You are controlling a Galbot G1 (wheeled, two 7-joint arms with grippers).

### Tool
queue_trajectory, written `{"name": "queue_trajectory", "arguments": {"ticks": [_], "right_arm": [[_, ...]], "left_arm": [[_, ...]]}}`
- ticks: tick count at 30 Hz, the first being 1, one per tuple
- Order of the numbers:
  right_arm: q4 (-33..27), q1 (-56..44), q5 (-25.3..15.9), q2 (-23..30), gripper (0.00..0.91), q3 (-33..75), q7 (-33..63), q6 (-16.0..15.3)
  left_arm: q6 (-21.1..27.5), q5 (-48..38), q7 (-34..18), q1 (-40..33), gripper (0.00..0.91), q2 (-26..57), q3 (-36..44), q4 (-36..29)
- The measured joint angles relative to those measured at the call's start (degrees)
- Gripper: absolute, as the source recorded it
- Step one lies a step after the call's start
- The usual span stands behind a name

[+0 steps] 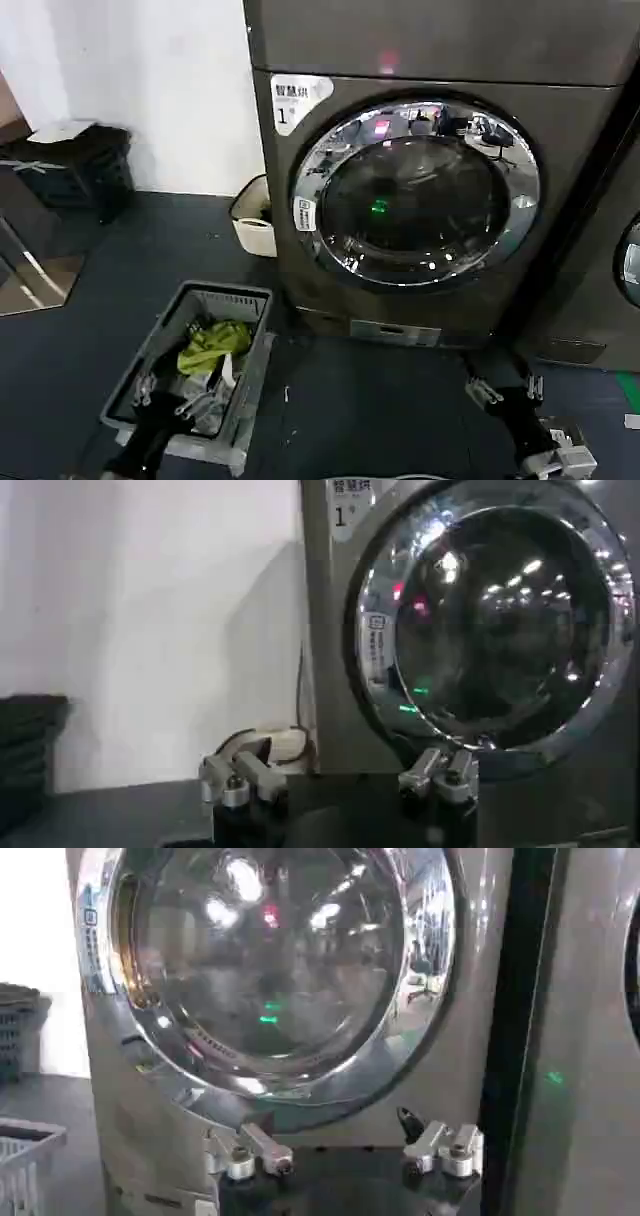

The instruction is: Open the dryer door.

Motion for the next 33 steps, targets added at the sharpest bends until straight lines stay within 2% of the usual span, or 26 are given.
{"name": "queue_trajectory", "arguments": {"ticks": [2,6,16,19,26,33], "right_arm": [[-0.6,1.5,1.7,-1.2,0.907,0.0,-1.7,-1.2],[-1.7,5.3,5.2,-4.5,0.907,-0.8,-4.6,-1.4],[-4.7,16.3,15.9,-19.1,0.907,-6.8,-5.9,-4.5],[-6.5,20.4,16.9,-22.4,0.907,-10.3,-6.7,-4.4],[-12.2,31.7,19.2,-24.1,0.907,-20.8,-8.2,-4.0],[-20.0,42.5,19.7,-22.8,0.907,-30.3,-8.9,-3.1]], "left_arm": [[-1.7,-0.6,0.2,-0.3,0.907,0.1,0.4,0.8],[-2.1,-1.4,1.0,-0.4,0.907,-0.2,1.0,1.7],[-2.4,-2.2,0.9,-0.4,0.907,-0.4,1.3,1.0],[-2.1,-1.9,0.8,-0.2,0.907,-0.7,1.4,0.2],[-1.8,-1.6,0.9,0.3,0.907,-1.6,1.6,-0.3],[-1.8,-1.1,0.9,0.7,0.907,-2.2,2.2,-0.7]]}}
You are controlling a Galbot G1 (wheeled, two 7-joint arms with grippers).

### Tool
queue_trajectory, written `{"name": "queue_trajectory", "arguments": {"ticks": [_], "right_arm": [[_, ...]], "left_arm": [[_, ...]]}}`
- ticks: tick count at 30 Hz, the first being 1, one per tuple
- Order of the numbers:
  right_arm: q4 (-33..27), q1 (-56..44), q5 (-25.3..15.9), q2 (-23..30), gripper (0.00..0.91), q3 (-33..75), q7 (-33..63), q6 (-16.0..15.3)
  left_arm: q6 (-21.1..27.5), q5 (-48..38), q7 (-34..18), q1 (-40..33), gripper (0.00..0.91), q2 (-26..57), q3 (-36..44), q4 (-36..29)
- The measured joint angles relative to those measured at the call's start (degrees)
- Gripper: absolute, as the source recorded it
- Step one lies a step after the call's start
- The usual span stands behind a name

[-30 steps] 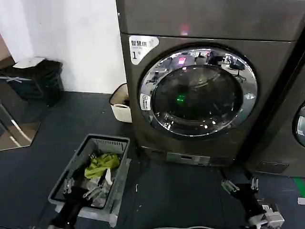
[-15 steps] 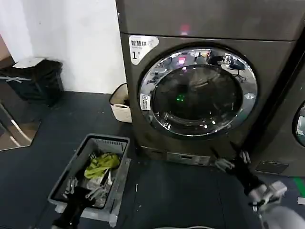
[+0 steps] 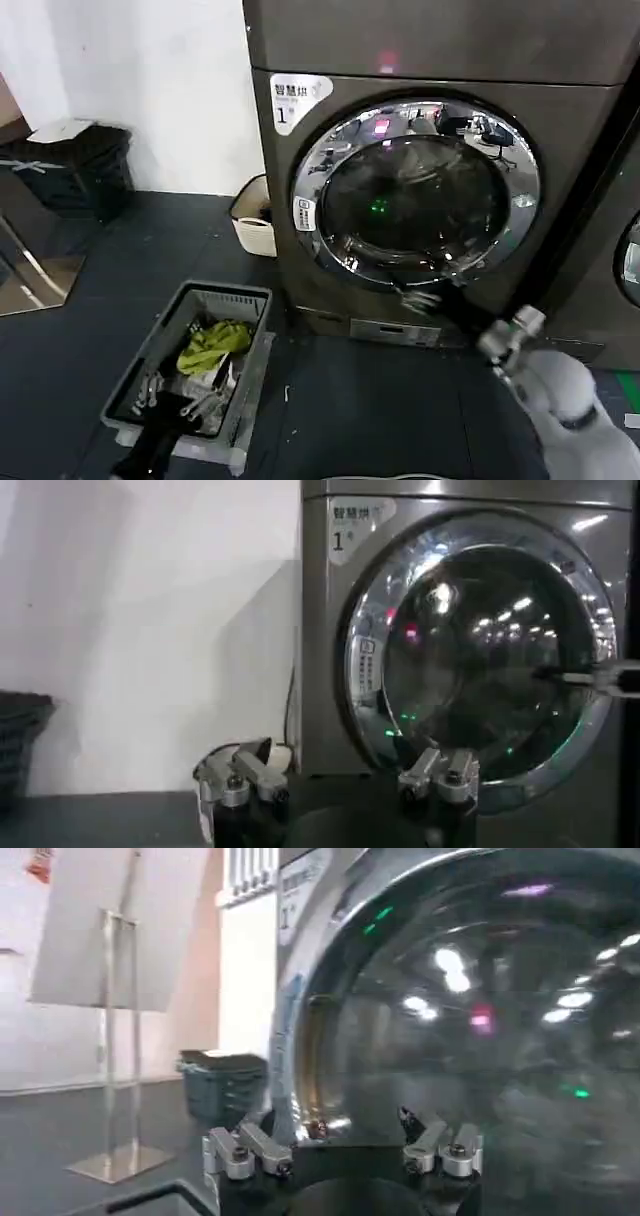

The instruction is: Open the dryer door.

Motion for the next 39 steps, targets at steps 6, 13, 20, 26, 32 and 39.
{"name": "queue_trajectory", "arguments": {"ticks": [6,13,20,26,32,39], "right_arm": [[-5.8,7.3,-2.2,2.0,0.907,-5.1,-1.8,0.2],[-12.2,14.3,-4.2,5.2,0.907,-9.3,-3.3,2.1],[-19.1,19.2,-4.8,9.0,0.907,-12.2,-5.1,3.2],[-24.0,22.1,-5.0,12.5,0.907,-14.1,-6.0,3.3],[-27.7,24.2,-5.1,14.6,0.907,-14.7,-6.7,3.8],[-30.8,26.3,-4.7,16.1,0.907,-15.3,-9.0,3.7]], "left_arm": [[0.5,-0.6,-0.1,0.1,0.907,0.1,0.1,0.2],[1.7,0.1,-0.2,0.4,0.907,0.0,0.0,-0.2],[3.5,-0.2,0.8,0.4,0.907,-0.1,0.0,-0.3],[5.3,-0.1,0.8,0.1,0.907,-0.1,0.0,-0.3],[6.7,0.1,0.7,-0.2,0.907,-0.2,0.0,-0.2],[8.3,-0.1,0.5,-0.7,0.907,-0.4,0.1,-0.3]]}}
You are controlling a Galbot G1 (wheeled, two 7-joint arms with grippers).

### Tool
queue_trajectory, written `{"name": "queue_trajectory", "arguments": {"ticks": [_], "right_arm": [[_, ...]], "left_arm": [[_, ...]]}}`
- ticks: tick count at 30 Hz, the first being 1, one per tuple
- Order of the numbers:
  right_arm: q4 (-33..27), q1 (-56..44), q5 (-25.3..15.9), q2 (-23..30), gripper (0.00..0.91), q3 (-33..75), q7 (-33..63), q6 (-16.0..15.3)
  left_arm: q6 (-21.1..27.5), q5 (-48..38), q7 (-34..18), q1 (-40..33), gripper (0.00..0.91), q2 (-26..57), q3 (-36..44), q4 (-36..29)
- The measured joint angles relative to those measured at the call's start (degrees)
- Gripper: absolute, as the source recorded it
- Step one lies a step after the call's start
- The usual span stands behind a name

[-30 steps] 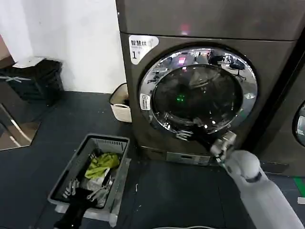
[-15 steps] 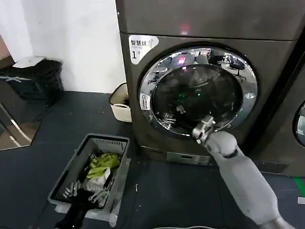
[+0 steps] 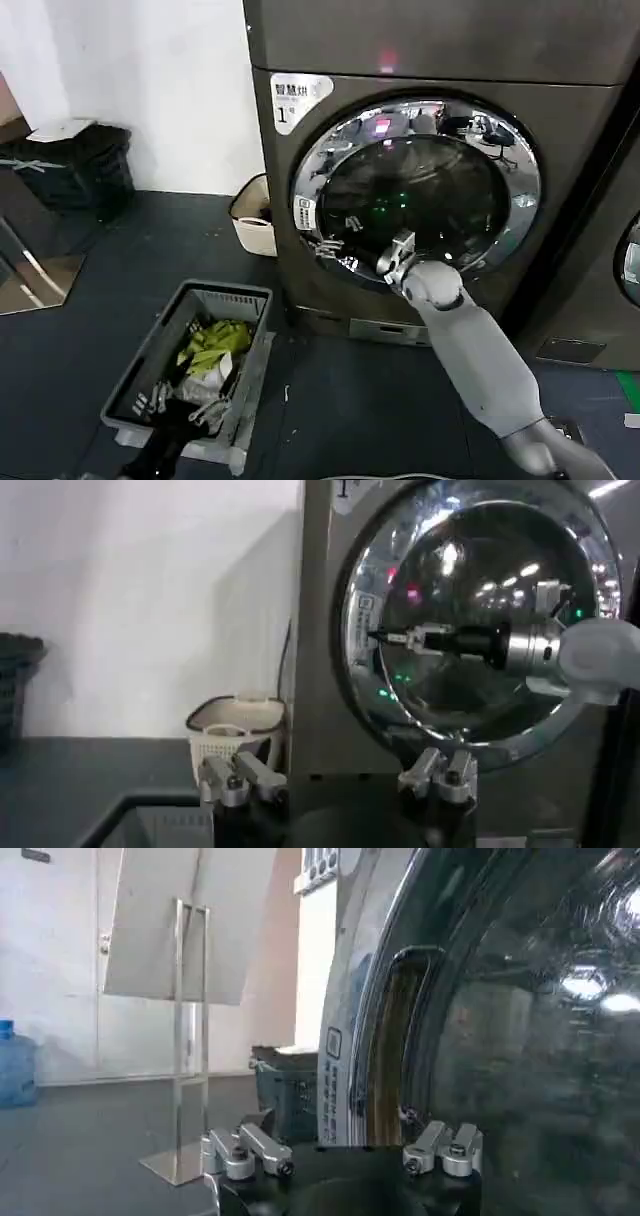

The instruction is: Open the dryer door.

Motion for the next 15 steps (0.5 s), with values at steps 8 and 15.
{"name": "queue_trajectory", "arguments": {"ticks": [8,15], "right_arm": [[-1.3,1.1,1.7,0.7,0.907,-0.9,-3.0,-0.9],[0.5,0.1,2.0,-0.3,0.907,0.2,-8.2,-2.1]], "left_arm": [[1.7,0.1,0.0,-0.6,0.907,-0.2,-0.1,-0.2],[1.2,-1.9,3.6,-2.2,0.907,0.2,-1.5,1.0]]}}
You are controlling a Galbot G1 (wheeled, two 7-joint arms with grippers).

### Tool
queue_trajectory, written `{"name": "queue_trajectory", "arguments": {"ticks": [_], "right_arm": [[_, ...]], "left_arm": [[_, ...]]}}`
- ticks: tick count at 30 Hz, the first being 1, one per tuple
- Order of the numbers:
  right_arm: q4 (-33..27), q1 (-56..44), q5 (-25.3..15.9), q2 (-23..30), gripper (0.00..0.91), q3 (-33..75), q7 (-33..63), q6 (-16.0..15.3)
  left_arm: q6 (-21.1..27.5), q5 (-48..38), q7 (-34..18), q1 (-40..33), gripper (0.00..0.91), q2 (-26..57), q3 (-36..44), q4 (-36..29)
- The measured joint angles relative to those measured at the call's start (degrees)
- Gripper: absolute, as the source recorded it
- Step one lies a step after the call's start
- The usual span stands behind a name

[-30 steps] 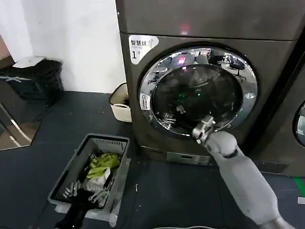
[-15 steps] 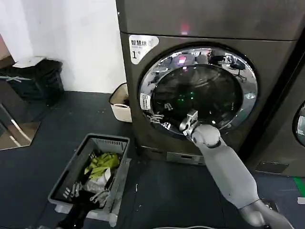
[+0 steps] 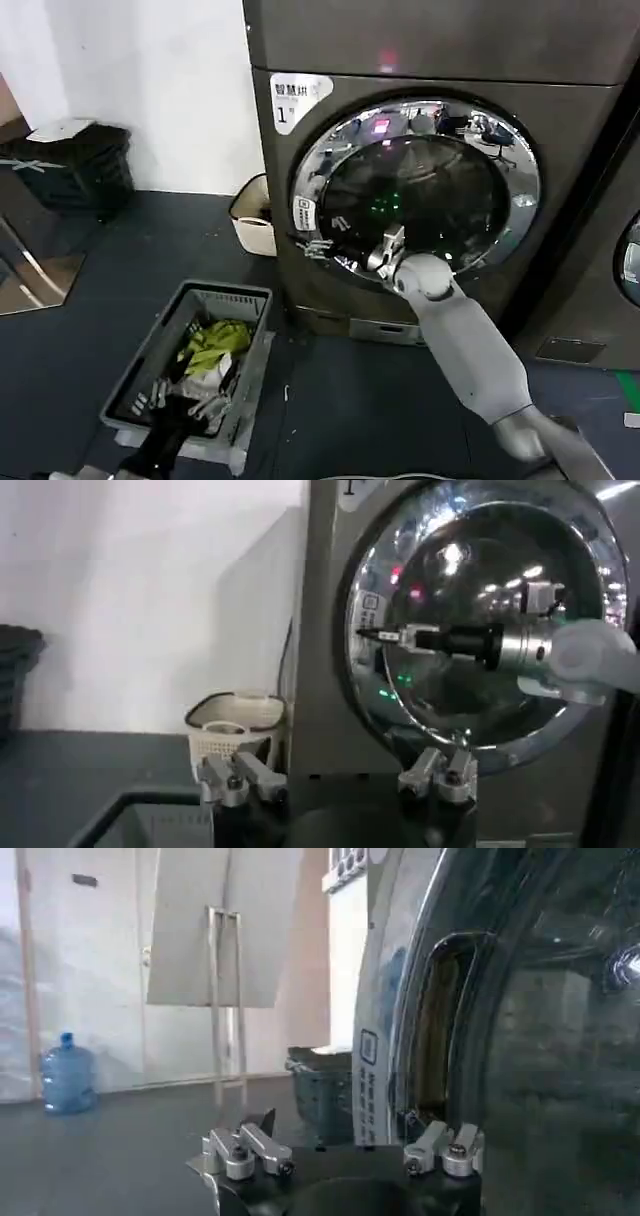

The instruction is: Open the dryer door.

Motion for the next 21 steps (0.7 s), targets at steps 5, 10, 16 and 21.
{"name": "queue_trajectory", "arguments": {"ticks": [5,10,16,21], "right_arm": [[2.5,-1.9,-0.4,-1.9,0.907,1.7,-6.1,-1.1],[6.4,-5.1,-1.2,-4.8,0.907,3.8,-13.2,-1.3],[11.5,-9.3,-2.3,-7.7,0.907,7.0,-20.1,-2.9],[16.2,-13.8,-2.7,-10.6,0.907,10.8,-26.5,-3.0]], "left_arm": [[-0.9,-3.2,5.8,-2.3,0.907,2.1,-1.9,2.5],[-0.6,-8.1,5.4,-6.1,0.907,6.9,-3.9,5.7],[-1.5,-15.4,1.7,-11.2,0.907,14.4,-2.4,9.9],[-1.6,-20.3,1.7,-14.5,0.907,19.9,0.0,13.0]]}}
